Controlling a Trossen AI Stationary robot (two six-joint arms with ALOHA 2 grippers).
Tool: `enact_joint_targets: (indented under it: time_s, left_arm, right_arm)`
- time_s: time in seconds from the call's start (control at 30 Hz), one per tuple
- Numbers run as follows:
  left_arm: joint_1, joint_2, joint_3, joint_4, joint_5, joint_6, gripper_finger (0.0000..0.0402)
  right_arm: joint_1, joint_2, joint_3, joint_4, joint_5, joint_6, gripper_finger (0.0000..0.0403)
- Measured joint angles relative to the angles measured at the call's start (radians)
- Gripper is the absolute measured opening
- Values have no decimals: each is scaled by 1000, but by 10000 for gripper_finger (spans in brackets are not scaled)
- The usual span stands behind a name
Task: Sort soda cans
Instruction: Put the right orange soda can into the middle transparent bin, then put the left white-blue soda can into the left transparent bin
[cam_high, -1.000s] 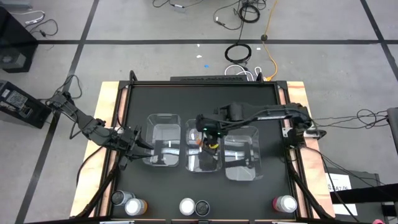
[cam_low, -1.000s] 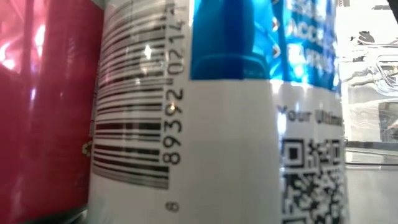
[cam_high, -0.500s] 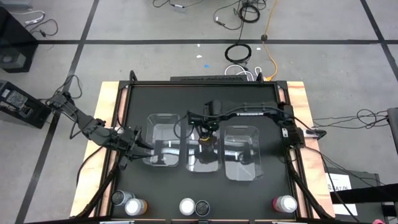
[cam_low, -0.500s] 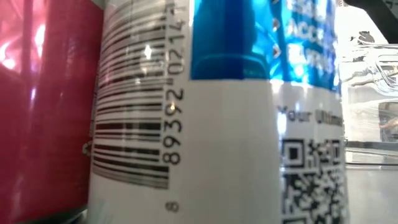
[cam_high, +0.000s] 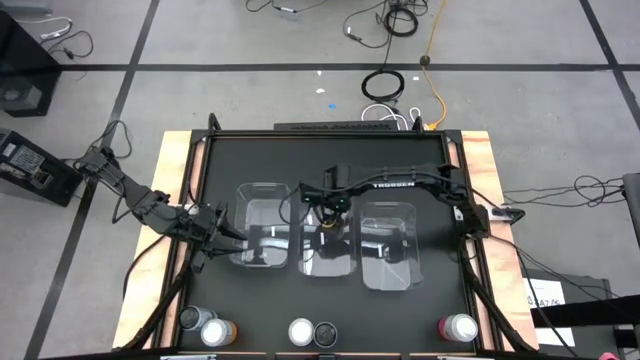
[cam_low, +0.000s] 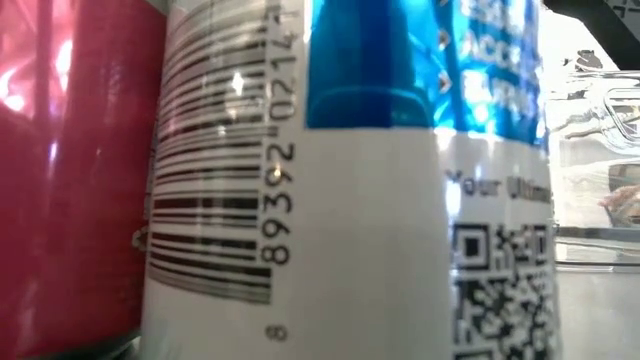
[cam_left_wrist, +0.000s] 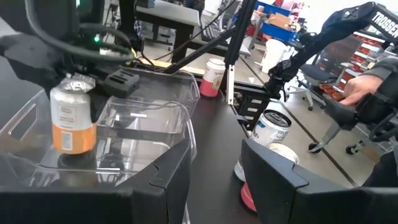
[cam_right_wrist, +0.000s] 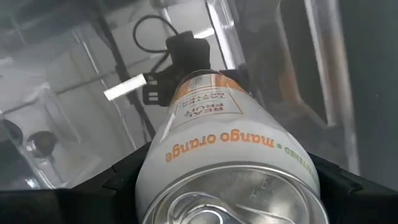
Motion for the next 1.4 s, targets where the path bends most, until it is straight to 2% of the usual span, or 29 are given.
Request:
enact_joint_targets:
  time_s: [0.4, 0.6, 0.7, 1.0, 1.4]
  left_arm:
    - [0, 0, 0, 0, 0, 0, 152]
    - [0, 0, 0, 0, 0, -1, 152]
    - [0, 0, 0, 0, 0, -1, 152]
    - [0, 0, 0, 0, 0, -1, 152]
    - [0, 0, 0, 0, 0, -1, 152]
  right_arm:
    - [-21, -1, -22, 28, -19, -13, 281]
    - [-39, -2, -22, 25, -20, -24, 347]
    - [-38, -2, -21, 22, -23, -31, 362]
    - [-39, -8, -21, 13, -22, -43, 369]
    - [-39, -123, -21, 8, -16, 4, 370]
